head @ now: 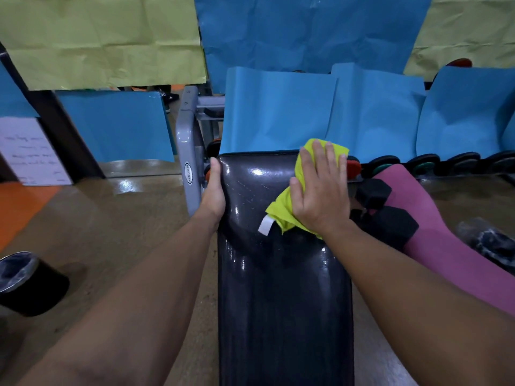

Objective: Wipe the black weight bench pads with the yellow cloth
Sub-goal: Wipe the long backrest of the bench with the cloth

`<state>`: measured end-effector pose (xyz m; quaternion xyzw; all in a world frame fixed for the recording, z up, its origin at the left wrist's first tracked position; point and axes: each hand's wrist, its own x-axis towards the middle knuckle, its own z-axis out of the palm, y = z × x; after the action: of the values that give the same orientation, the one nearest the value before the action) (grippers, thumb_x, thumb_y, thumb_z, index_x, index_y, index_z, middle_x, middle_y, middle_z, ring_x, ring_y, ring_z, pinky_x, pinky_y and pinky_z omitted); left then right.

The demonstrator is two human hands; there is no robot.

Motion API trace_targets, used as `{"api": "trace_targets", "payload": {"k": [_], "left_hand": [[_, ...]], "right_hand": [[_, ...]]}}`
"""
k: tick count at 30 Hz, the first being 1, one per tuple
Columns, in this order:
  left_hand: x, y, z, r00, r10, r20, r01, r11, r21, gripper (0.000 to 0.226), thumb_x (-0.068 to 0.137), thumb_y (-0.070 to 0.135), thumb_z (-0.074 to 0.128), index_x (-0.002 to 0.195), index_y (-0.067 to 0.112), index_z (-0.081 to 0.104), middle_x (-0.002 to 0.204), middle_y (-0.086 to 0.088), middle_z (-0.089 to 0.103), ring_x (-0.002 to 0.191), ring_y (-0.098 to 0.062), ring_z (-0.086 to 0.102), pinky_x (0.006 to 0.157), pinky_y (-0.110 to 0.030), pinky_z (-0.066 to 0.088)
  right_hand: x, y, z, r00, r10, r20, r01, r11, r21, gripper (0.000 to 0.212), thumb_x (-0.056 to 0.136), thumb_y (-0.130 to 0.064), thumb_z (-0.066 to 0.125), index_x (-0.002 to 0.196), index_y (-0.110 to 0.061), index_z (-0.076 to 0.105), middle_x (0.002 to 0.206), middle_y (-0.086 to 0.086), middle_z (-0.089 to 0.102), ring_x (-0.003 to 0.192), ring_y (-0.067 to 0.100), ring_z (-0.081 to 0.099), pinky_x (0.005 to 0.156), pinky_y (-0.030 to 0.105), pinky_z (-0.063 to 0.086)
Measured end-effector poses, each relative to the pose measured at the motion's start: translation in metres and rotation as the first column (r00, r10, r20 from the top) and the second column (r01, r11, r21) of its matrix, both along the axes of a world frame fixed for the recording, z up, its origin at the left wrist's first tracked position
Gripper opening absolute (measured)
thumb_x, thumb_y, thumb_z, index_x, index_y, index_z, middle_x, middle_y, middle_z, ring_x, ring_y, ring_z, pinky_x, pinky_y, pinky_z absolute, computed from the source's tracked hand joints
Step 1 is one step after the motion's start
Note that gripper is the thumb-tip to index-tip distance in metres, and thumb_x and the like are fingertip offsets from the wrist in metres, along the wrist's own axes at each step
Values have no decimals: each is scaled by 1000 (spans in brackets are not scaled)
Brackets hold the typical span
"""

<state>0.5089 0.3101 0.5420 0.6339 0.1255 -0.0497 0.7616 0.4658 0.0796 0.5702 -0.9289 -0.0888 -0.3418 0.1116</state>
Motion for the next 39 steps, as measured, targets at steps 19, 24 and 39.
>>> {"api": "trace_targets", "payload": {"k": [19, 24, 39], "left_hand": [[1, 0, -3, 991, 125, -44, -127, 990, -55, 90, 62, 82, 54, 121, 19, 79, 116, -11, 80, 112, -31, 74, 107, -48, 55], [2, -1, 0, 989, 143, -31, -145, 986, -81, 82, 61, 69, 57, 119, 15, 79, 117, -13, 79, 115, -32, 72, 108, -51, 54], [-2, -3, 3, 989, 136, -58, -138, 990, -29, 67, 86, 61, 46, 123, 15, 77, 119, -15, 78, 115, -35, 71, 109, -50, 54]], "right_hand": [[3, -17, 2, 1000, -14, 1, 14, 999, 50, 63, 93, -33, 38, 150, -6, 47, 162, 19, 37, 152, 41, 28, 126, 59, 17], [-11, 30, -5, 993, 120, 2, -119, 986, -117, 66, 94, -36, 41, 152, -5, 44, 164, 19, 32, 155, 39, 25, 127, 58, 13], [-9, -24, -4, 991, 131, -27, -133, 962, -240, 64, 95, -31, 38, 152, -3, 44, 165, 19, 31, 154, 38, 26, 127, 56, 17]]}}
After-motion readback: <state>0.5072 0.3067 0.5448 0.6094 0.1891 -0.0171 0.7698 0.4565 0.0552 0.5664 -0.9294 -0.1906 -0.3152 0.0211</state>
